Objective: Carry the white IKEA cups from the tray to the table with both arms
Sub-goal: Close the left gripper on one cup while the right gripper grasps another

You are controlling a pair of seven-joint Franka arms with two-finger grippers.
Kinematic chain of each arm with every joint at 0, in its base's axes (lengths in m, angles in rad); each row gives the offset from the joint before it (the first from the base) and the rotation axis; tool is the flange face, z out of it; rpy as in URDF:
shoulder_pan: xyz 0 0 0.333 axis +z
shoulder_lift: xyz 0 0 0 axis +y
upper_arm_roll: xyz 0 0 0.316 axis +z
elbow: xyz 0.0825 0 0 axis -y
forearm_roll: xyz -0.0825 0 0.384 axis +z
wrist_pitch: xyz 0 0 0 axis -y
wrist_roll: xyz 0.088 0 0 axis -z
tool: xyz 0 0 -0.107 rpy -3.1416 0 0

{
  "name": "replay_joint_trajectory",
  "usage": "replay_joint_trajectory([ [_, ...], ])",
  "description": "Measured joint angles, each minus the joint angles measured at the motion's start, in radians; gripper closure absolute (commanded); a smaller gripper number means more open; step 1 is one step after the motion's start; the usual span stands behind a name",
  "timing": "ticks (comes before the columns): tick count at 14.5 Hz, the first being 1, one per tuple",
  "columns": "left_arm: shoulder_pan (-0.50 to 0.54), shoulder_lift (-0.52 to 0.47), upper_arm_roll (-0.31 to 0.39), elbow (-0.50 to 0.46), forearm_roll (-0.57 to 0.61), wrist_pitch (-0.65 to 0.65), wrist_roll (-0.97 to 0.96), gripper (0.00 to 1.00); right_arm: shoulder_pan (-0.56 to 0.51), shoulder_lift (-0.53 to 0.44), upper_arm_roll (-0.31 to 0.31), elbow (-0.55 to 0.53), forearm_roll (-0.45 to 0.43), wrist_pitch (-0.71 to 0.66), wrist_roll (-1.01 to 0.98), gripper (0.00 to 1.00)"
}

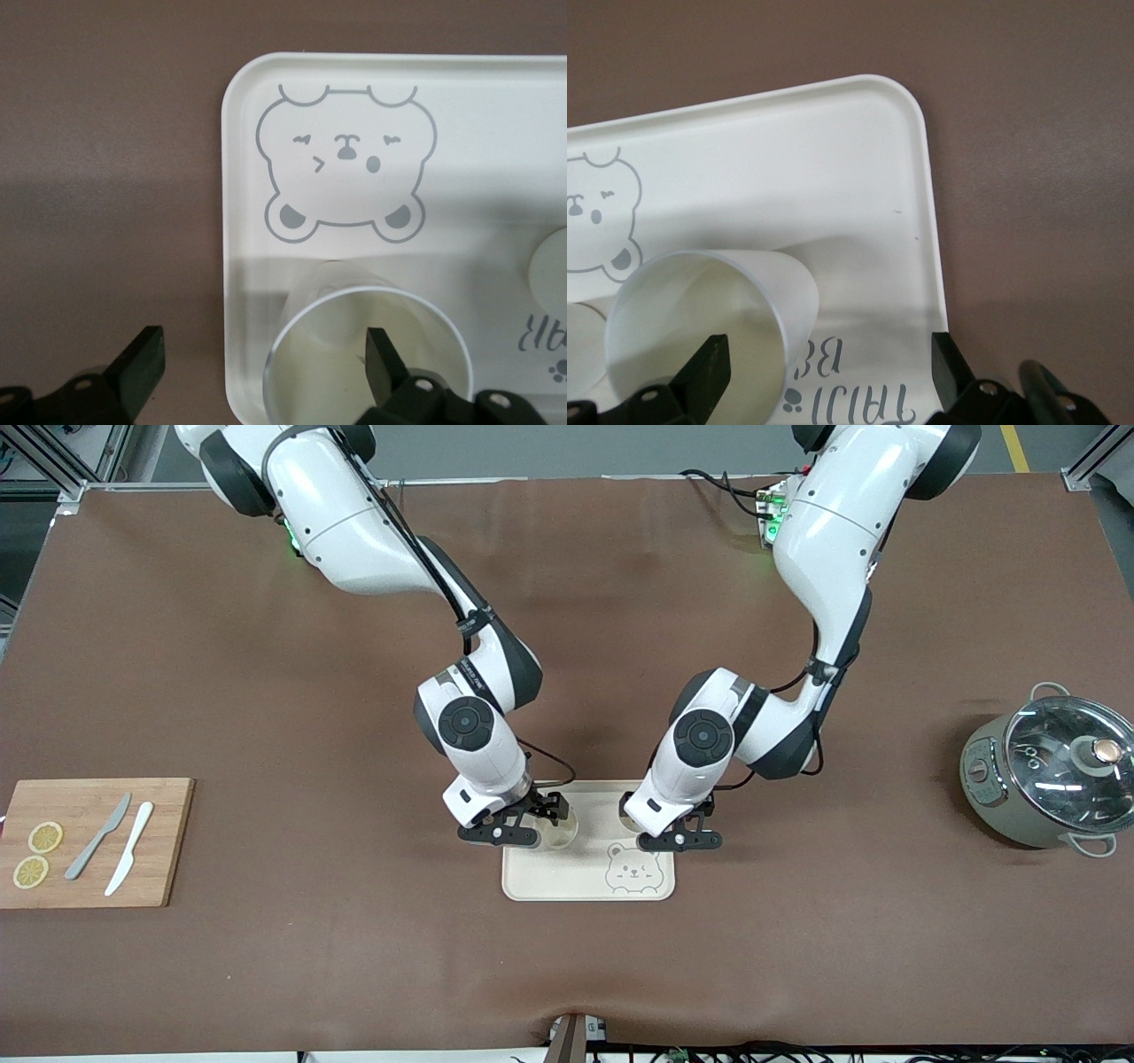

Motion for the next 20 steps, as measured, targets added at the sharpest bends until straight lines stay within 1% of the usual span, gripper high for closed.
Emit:
replay_joint_trajectory([
  [3, 0.0, 0.001, 0.001, 0.0, 0.0, 0.0, 0.0, 0.0, 0.007, 0.015, 0.0, 0.0, -0.001, 0.021, 0.0, 0.0],
  [4, 0.0, 0.001, 0.001, 0.0, 0.0, 0.0, -0.002, 0.48, 0.01, 0.018, 0.0, 0.0, -0.001, 0.025, 0.0, 0.0],
  [5, 0.0, 0.001, 0.001, 0.0, 0.0, 0.0, -0.022, 0.99, 0.011, 0.02, 0.0, 0.001, -0.001, 0.026, 0.0, 0.0],
  [6, 0.0, 0.001, 0.001, 0.0, 0.0, 0.0, -0.071, 1.0, 0.011, 0.02, -0.001, 0.001, -0.001, 0.026, 0.0, 0.0],
  [8, -0.007, 0.003, 0.0, 0.0, 0.01, 0.0, -0.152, 1.0, 0.011, 0.02, -0.002, 0.004, -0.001, 0.026, 0.0, 0.29],
  [9, -0.014, 0.004, 0.0, -0.001, 0.032, 0.0, -0.172, 1.0, 0.011, 0.02, -0.003, 0.006, -0.001, 0.026, 0.0, 0.39],
  [10, -0.019, 0.006, 0.0, -0.001, 0.049, 0.0, -0.187, 1.0, 0.011, 0.02, -0.003, 0.007, -0.001, 0.026, 0.0, 0.45],
  [11, -0.022, 0.007, 0.0, -0.001, 0.059, 0.0, -0.192, 1.0, 0.011, 0.02, -0.004, 0.008, -0.001, 0.026, 0.0, 0.57],
  [12, -0.023, 0.008, 0.0, -0.001, 0.062, 0.0, -0.192, 1.0, 0.011, 0.02, -0.005, 0.008, -0.001, 0.026, 0.0, 0.66],
  [16, -0.023, 0.007, 0.0, 0.004, 0.063, 0.006, -0.192, 1.0, 0.011, 0.02, -0.006, 0.008, -0.001, 0.026, 0.0, 0.99],
  [20, -0.015, 0.003, 0.005, 0.006, 0.066, 0.002, -0.192, 1.0, 0.011, 0.02, -0.007, 0.009, -0.001, 0.026, 0.0, 1.0],
])
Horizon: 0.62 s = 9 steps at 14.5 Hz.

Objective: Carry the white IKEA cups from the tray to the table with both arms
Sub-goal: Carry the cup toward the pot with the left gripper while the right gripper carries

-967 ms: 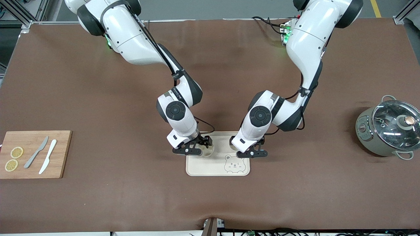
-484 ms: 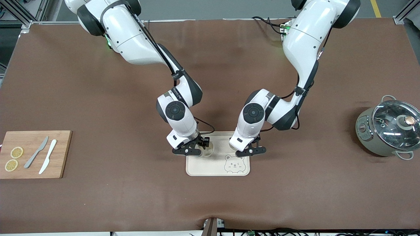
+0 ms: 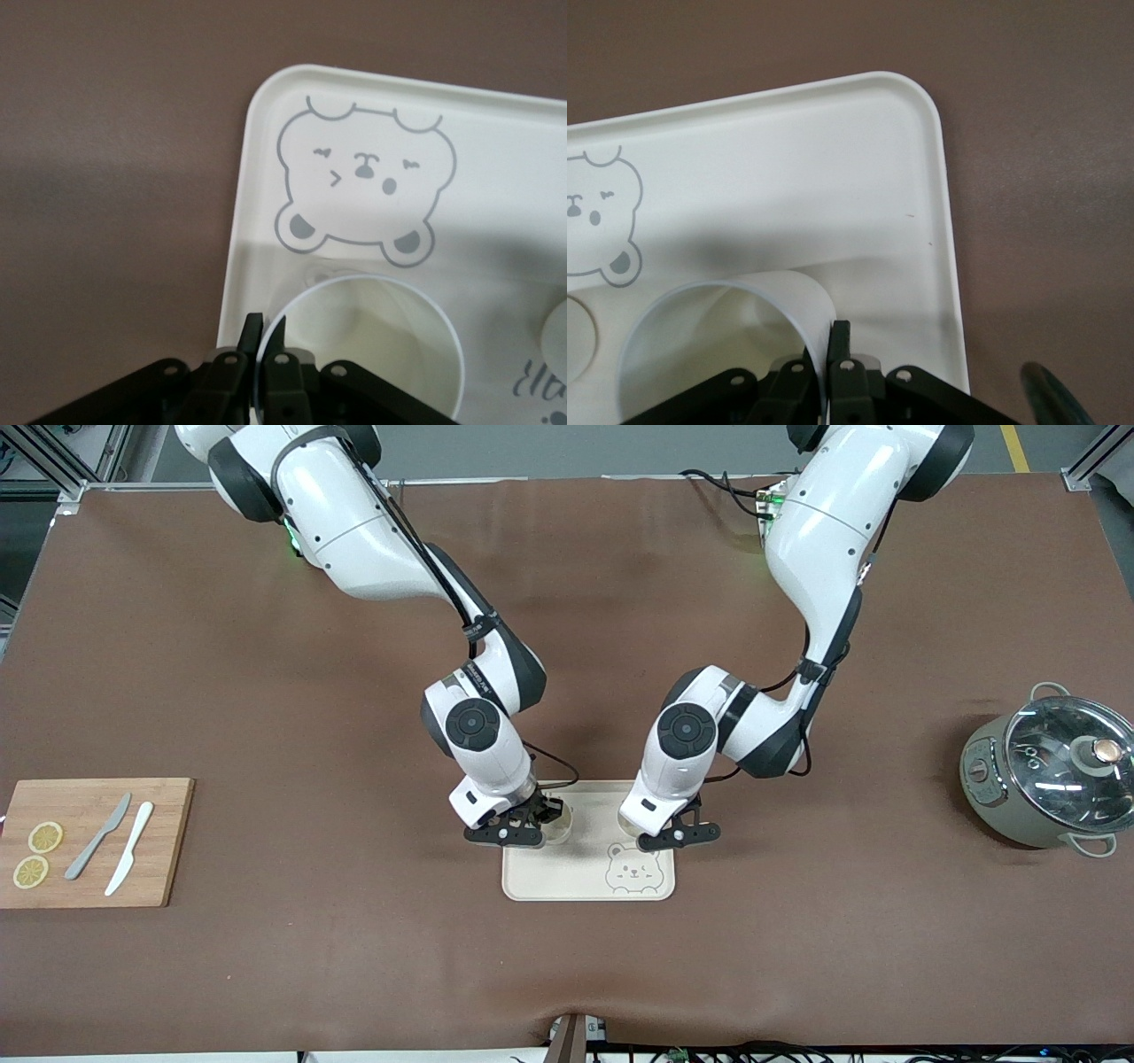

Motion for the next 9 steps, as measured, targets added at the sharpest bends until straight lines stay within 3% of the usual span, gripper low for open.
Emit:
replay_joint_trajectory([
  [5, 0.042, -0.075, 0.006, 0.02, 0.003, -0.114, 0.024, 1.0, -0.001, 0.0, -0.002, 0.002, 0.0, 0.0, 0.001, 1.0],
  [9, 0.114, -0.177, 0.007, 0.023, 0.004, -0.249, 0.168, 1.0, -0.005, -0.015, -0.004, 0.032, 0.001, -0.034, 0.006, 1.0],
])
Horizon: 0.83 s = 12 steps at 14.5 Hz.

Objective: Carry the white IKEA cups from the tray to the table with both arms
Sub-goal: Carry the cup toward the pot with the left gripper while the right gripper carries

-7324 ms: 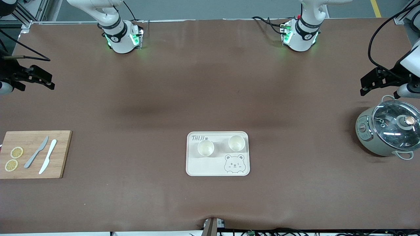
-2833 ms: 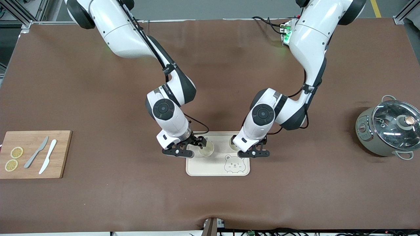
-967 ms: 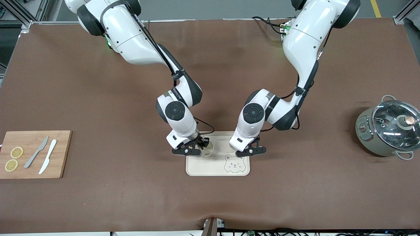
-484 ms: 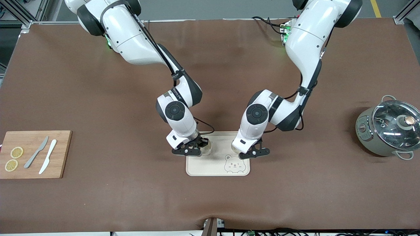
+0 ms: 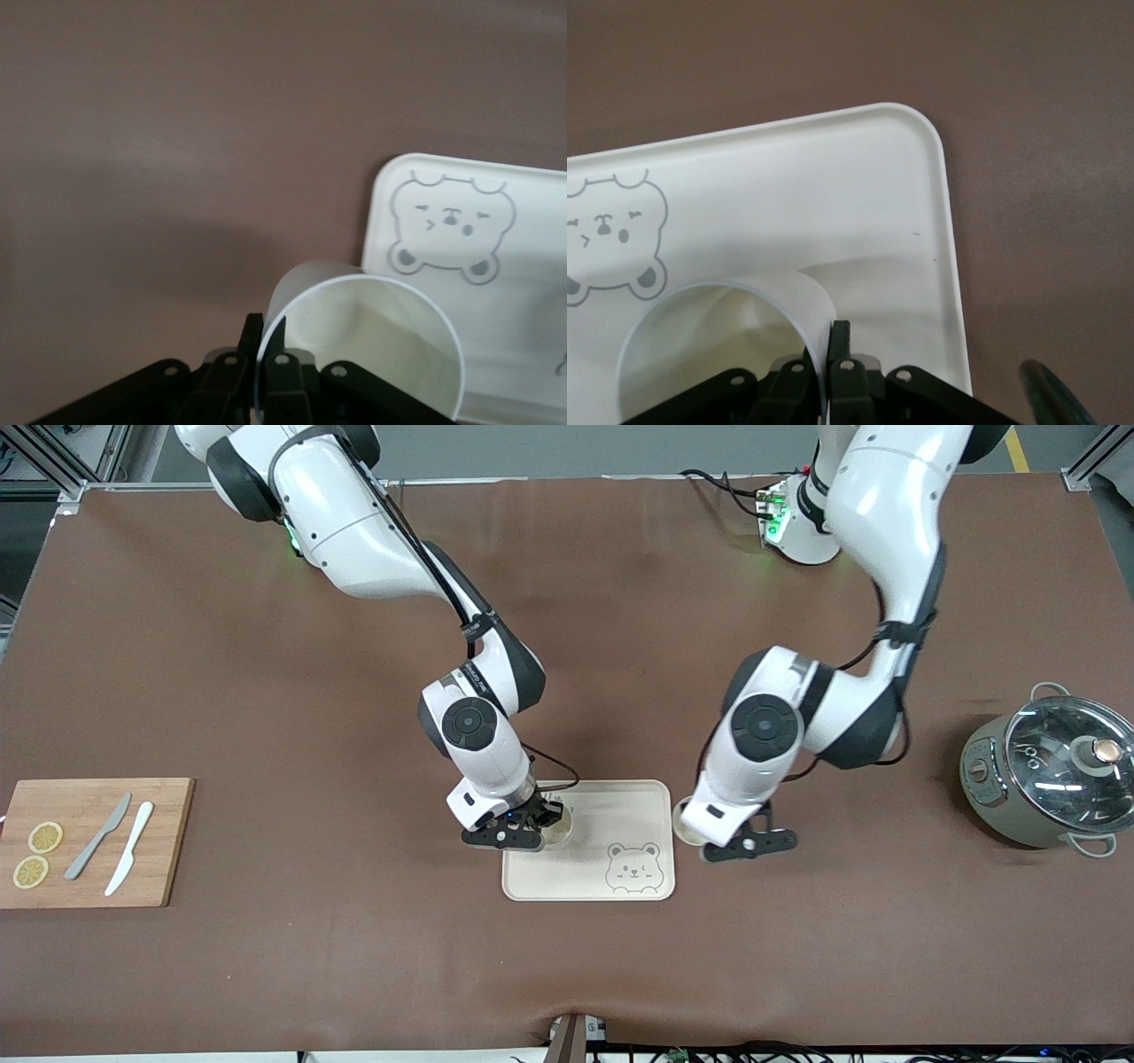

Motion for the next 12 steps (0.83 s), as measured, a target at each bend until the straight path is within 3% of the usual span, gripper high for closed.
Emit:
replay_joint_trajectory([
  [6, 0.12, -0.11, -0.003, -0.001, 0.0, -0.059, 0.161, 1.0, -0.052, -0.159, -0.006, 0.003, 0.0, -0.256, -0.059, 1.0],
  [10, 0.195, -0.152, -0.008, -0.001, -0.013, -0.114, 0.28, 1.0, -0.124, -0.303, -0.009, -0.13, 0.0, -0.281, -0.213, 1.0],
  [12, 0.283, -0.182, -0.056, -0.001, -0.038, -0.16, 0.377, 1.0, -0.165, -0.376, -0.009, -0.218, 0.0, -0.282, -0.293, 1.0],
])
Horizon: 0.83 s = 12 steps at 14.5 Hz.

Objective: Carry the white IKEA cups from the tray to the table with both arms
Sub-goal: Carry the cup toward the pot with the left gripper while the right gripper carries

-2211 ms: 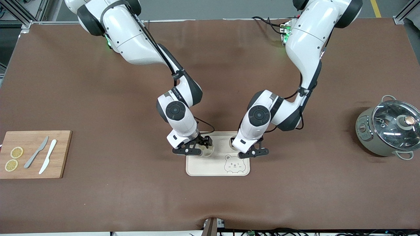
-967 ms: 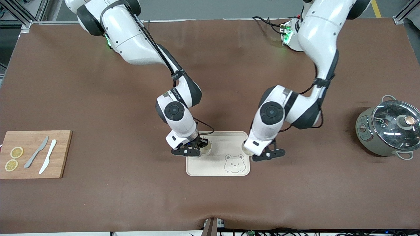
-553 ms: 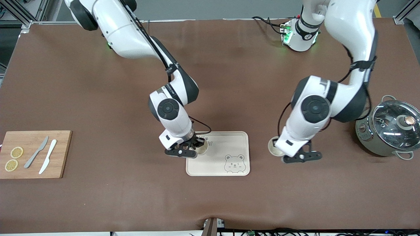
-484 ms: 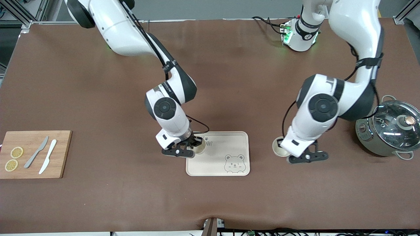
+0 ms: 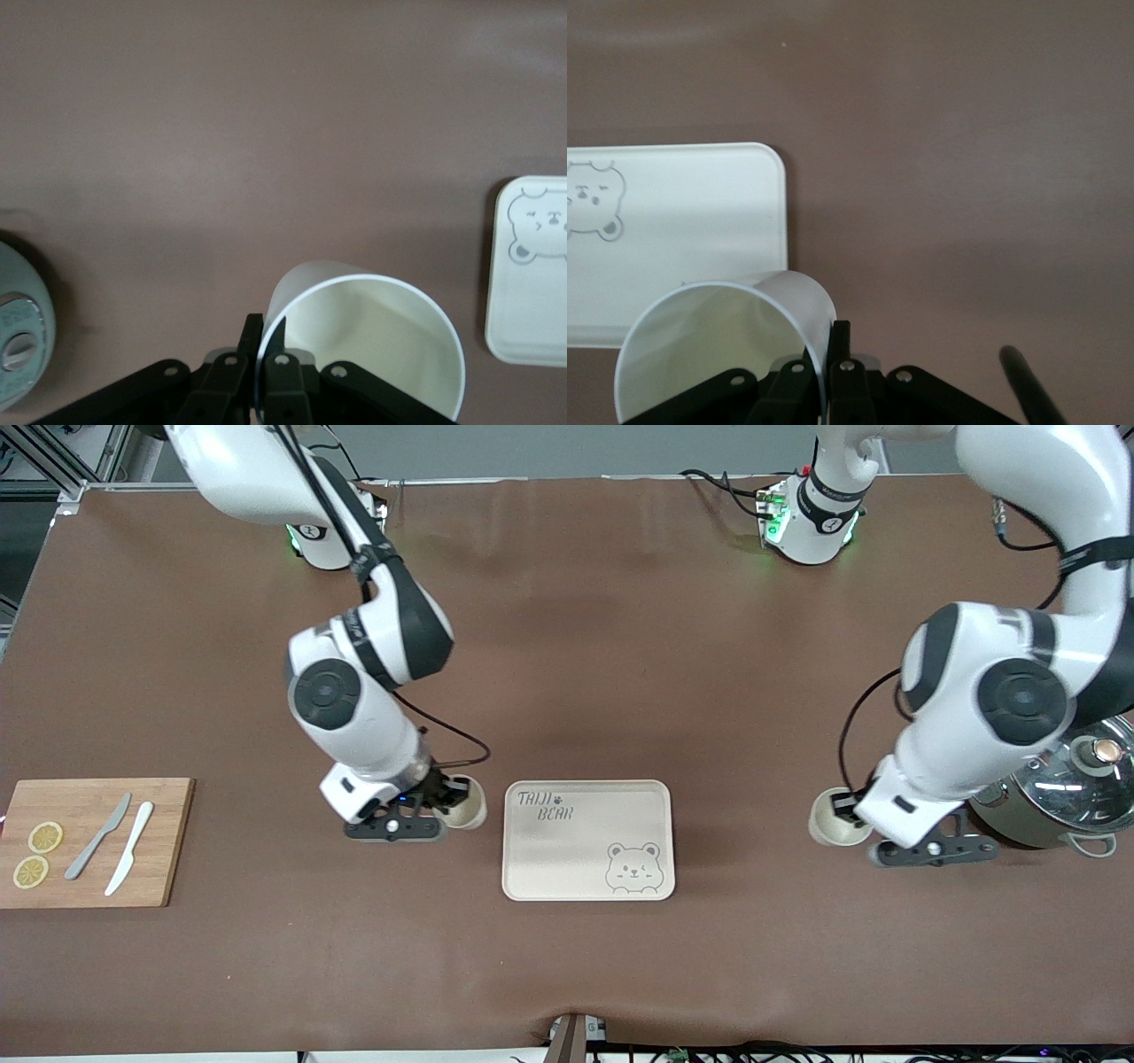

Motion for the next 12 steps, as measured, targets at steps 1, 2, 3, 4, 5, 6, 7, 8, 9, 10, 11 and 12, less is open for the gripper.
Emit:
replay_joint_trajectory([
  [1, 0.063, -0.015, -0.044, 0.0, -0.007, -0.028, 0.049, 1.0, -0.019, -0.035, 0.0, -0.045, 0.0, 0.0, -0.035, 1.0],
  [2, 0.115, -0.029, -0.078, -0.001, -0.012, -0.054, 0.092, 1.0, -0.038, -0.067, 0.0, -0.086, 0.0, 0.0, -0.07, 1.0],
  [3, 0.147, -0.042, -0.095, -0.003, -0.019, -0.073, 0.126, 1.0, -0.057, -0.094, -0.001, -0.12, 0.0, -0.001, -0.107, 1.0],
  [4, 0.161, -0.054, -0.101, -0.01, -0.027, -0.085, 0.154, 1.0, -0.08, -0.118, -0.001, -0.149, 0.0, -0.009, -0.15, 1.0],
  [5, 0.166, -0.068, -0.101, -0.025, -0.039, -0.092, 0.178, 1.0, -0.109, -0.139, -0.002, -0.169, 0.0, -0.027, -0.199, 1.0],
  [6, 0.171, -0.081, -0.101, -0.044, -0.057, -0.094, 0.198, 1.0, -0.143, -0.155, -0.002, -0.18, 0.0, -0.047, -0.256, 1.0],
  [7, 0.176, -0.094, -0.101, -0.064, -0.074, -0.095, 0.221, 1.0, -0.18, -0.167, -0.003, -0.186, 0.0, -0.066, -0.319, 1.0],
  [8, 0.183, -0.108, -0.101, -0.086, -0.087, -0.095, 0.239, 1.0, -0.219, -0.176, -0.003, -0.19, 0.0, -0.083, -0.384, 1.0],
  [9, 0.189, -0.12, -0.101, -0.108, -0.091, -0.095, 0.25, 1.0, -0.26, -0.181, -0.003, -0.193, 0.004, -0.093, -0.452, 1.0],
  [10, 0.193, -0.131, -0.101, -0.132, -0.092, -0.095, 0.255, 1.0, -0.298, -0.182, -0.003, -0.196, 0.012, -0.098, -0.522, 1.0],
  [11, 0.194, -0.143, -0.101, -0.156, -0.092, -0.092, 0.259, 1.0, -0.331, -0.182, -0.004, -0.199, 0.02, -0.099, -0.583, 1.0],
  [12, 0.194, -0.156, -0.1, -0.182, -0.093, -0.084, 0.267, 1.0, -0.358, -0.182, -0.004, -0.204, 0.022, -0.099, -0.633, 1.0],
])
